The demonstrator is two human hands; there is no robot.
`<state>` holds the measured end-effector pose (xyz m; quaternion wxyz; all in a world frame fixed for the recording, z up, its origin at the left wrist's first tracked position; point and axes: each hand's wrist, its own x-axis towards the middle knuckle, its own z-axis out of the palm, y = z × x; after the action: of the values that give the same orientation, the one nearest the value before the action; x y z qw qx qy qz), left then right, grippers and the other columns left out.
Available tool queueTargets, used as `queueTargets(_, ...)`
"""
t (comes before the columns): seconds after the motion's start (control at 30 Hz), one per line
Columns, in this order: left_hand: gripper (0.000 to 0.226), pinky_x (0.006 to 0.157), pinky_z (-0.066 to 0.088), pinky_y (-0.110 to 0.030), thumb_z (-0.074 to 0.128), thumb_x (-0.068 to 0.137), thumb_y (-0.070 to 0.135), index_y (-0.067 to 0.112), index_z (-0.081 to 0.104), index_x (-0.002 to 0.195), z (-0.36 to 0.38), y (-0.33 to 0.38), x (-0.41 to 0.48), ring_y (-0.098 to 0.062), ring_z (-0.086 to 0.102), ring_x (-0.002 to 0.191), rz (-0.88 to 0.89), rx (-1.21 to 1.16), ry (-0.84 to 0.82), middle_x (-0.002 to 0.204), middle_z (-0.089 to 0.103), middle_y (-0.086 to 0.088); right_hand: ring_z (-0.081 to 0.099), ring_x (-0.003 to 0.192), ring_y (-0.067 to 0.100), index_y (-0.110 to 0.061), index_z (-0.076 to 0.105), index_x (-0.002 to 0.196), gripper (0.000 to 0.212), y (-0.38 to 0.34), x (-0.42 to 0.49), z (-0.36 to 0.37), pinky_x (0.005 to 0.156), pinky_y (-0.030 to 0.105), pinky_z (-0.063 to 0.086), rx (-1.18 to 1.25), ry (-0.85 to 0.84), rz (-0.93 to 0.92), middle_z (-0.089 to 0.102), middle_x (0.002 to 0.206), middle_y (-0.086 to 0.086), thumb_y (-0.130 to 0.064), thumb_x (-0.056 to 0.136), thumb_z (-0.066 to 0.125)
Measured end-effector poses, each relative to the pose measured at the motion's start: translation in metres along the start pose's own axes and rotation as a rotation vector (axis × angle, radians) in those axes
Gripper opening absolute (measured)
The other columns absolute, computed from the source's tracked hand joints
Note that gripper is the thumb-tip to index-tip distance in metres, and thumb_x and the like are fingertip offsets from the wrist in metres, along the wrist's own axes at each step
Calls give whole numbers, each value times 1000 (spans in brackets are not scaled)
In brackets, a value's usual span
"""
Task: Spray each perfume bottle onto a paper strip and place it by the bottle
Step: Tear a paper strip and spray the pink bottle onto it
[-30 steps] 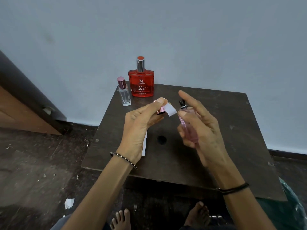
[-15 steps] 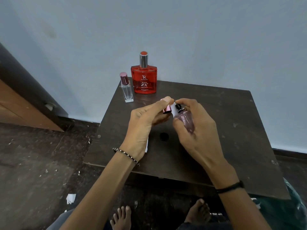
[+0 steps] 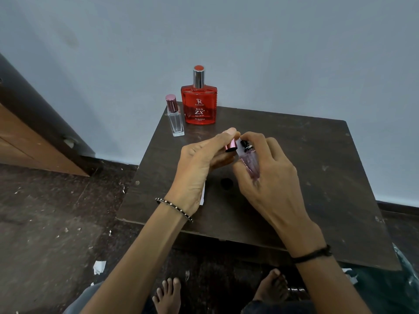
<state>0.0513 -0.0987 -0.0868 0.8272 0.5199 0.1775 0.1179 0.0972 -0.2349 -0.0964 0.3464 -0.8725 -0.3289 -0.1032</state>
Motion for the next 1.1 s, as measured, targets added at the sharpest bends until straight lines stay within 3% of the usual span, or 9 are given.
queueTargets(0.17, 18, 80, 60, -23, 70, 92, 24, 11, 83, 96, 0, -1, 0, -24, 78, 96, -7, 25, -4, 98, 81, -11, 54, 72, 8, -17, 56, 129, 47, 2, 0, 1, 59, 7, 38, -13, -2, 4, 60, 108, 5, -44, 91, 52)
queueTargets(0.33, 21, 89, 61, -30, 71, 91, 26, 11, 82, 99, -1, -3, 1, -24, 78, 97, -20, 44, -6, 101, 81, -11, 54, 72, 8, -18, 55, 127, 42, 4, 0, 3, 59, 8, 40, -33, 4, -3, 59, 106, 4, -43, 93, 53)
queueTargets(0.47, 18, 84, 62, -28, 72, 90, 28, 15, 84, 94, -1, -4, 3, -21, 78, 94, -36, 39, -2, 100, 82, -9, 52, 75, 5, -16, 54, 131, 42, 3, 0, 3, 64, 4, 36, 10, 47, 20, 58, 108, 3, -37, 94, 59)
queueTargets(0.63, 23, 94, 60, -36, 72, 91, 26, 8, 82, 101, -2, -7, 6, -25, 76, 103, -31, 12, 35, 108, 80, -9, 56, 90, -6, -24, 41, 131, 62, 8, -2, -8, 67, 1, 45, 314, 144, 243, 54, 111, -8, -34, 81, 76)
queueTargets(0.7, 23, 95, 59, -37, 72, 91, 28, 9, 82, 101, -2, -8, 8, -23, 76, 104, -31, 13, 55, 109, 80, -6, 62, 93, 0, -29, 42, 122, 57, 12, -1, -14, 72, 10, 50, 494, 164, 373, 60, 117, -9, -33, 76, 76)
queueTargets(0.77, 21, 96, 58, -38, 72, 92, 30, 13, 82, 99, -2, -9, 9, -22, 76, 105, -25, 8, 66, 110, 80, -4, 65, 79, 9, -27, 49, 117, 50, 15, 2, -20, 61, 24, 54, 712, 154, 471, 67, 108, -6, -27, 73, 73)
queueTargets(0.87, 24, 94, 59, -36, 70, 93, 31, 11, 81, 102, -1, -11, 11, -23, 76, 104, -22, -23, 83, 112, 79, -7, 62, 54, 13, -18, 63, 107, 32, 15, 4, -28, 43, 21, 48, 914, 106, 437, 72, 84, 0, -18, 76, 72)
queueTargets(0.97, 30, 89, 61, -32, 69, 94, 30, 5, 77, 109, 1, -11, 13, -24, 76, 104, -38, -95, 99, 113, 78, -11, 75, 75, 15, -16, 73, 100, 29, 14, 3, -28, 45, 20, 54, 1022, 33, 438, 77, 89, -5, -24, 74, 83)
queueTargets(1.1, 41, 94, 59, -36, 69, 94, 31, 1, 70, 122, 4, -11, 14, -26, 74, 108, -62, -172, 103, 117, 76, -15, 78, 76, 15, -28, 76, 99, 37, 13, 1, -26, 47, 19, 57, 981, -29, 460, 80, 91, -11, -40, 64, 77)
